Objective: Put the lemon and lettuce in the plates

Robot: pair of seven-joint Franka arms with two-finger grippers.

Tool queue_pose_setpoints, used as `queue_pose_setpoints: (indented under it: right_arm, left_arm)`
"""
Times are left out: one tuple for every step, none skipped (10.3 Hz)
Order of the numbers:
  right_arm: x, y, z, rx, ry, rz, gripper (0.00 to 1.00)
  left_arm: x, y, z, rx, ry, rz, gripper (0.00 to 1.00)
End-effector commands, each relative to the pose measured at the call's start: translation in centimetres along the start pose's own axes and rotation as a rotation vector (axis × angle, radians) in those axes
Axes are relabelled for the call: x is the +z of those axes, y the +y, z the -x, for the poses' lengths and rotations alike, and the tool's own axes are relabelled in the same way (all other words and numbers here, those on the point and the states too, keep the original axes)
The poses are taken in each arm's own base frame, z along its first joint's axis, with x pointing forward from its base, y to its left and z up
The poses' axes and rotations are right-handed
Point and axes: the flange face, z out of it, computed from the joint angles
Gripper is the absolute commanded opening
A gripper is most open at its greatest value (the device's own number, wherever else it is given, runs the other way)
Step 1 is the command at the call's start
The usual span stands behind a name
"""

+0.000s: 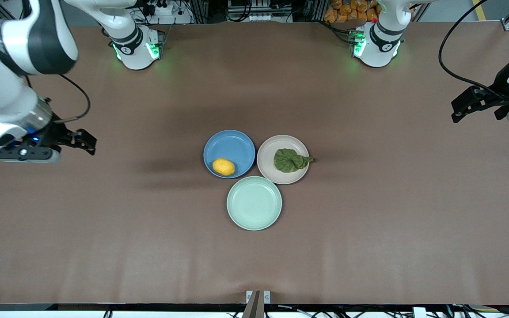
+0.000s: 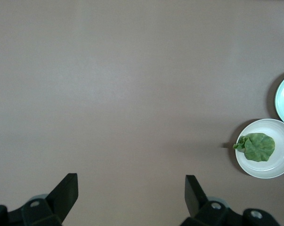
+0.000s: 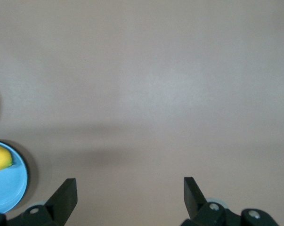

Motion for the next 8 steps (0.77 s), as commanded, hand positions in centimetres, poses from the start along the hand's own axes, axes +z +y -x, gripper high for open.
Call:
queue_pose_setpoints:
  right_arm:
    - [-5.1,0.7,-0.4,-0.018,-0.017,0.000,1.00]
    - [-7.1,0.7,-0.1,-0.019,-0.030,-0.054,1.00]
    - [-9.3,1.4,0.0,-0.017,-0.034,-0.096,1.00]
    - [-11.1,1.7,0.3,-0.022,-0.033,-0.094,1.00]
    - [-12.2,1.7,0.6,-0.026,-0.039,-0.090,1.00]
    - [-13.0,1.9,0.9,-0.024,-0.044,-0.088,1.00]
    - [-13.2,2.3,1.0,-0.025,-0.053,-0.087,1.00]
    - [-13.1,2.5,1.2,-0.021,-0.069,-0.086,1.00]
  left_arm:
    - [-0.7,-0.1,0.0,0.017,0.010,-0.017,1.00]
    - [-0.7,-0.1,0.0,0.016,0.009,-0.010,1.00]
    - [-0.7,0.0,0.0,0.017,0.009,-0.008,1.00]
    - [-0.8,0.0,0.0,0.017,0.010,-0.008,1.00]
    - [-1.2,0.0,0.0,0.017,0.018,-0.005,1.00]
    - [-1.4,0.0,0.0,0.016,0.024,-0.004,1.00]
    - [-1.4,0.0,0.0,0.016,0.024,-0.004,1.00]
    - [-1.4,0.0,0.0,0.016,0.024,-0.004,1.00]
